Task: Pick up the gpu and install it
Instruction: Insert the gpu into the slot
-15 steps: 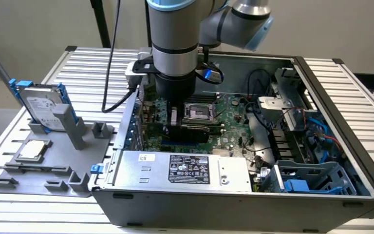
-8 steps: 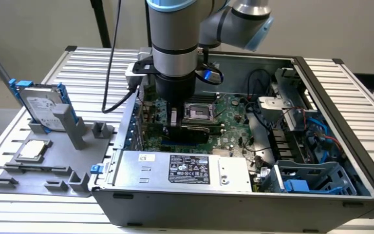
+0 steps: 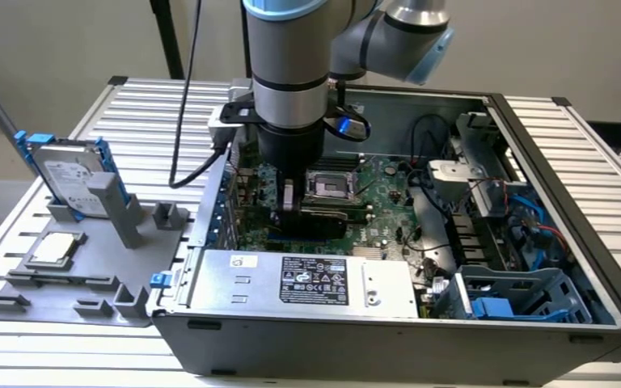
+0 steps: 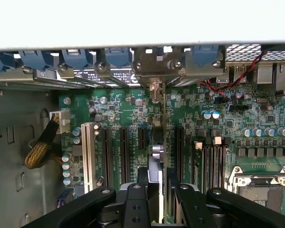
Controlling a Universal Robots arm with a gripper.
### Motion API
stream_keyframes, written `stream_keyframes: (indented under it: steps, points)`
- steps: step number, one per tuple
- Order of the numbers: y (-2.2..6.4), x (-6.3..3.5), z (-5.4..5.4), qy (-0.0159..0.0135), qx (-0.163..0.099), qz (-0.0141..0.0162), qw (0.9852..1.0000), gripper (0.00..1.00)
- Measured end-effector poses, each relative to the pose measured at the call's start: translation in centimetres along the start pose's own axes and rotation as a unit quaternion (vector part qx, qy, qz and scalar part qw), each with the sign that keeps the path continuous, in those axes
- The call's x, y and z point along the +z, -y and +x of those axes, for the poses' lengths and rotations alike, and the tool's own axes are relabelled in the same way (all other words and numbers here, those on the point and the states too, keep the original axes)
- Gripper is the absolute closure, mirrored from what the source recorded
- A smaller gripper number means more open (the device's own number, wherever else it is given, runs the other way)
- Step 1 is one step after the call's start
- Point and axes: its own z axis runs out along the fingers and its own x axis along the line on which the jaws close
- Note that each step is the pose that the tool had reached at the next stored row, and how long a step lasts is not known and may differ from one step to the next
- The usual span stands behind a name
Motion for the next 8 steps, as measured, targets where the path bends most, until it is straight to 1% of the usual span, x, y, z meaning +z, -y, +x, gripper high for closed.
stream_keyframes:
  steps: [8]
  points:
    - [-0.01, 0.04, -0.22, 0.0001, 0.0, 0.0, 1.0, 0.73]
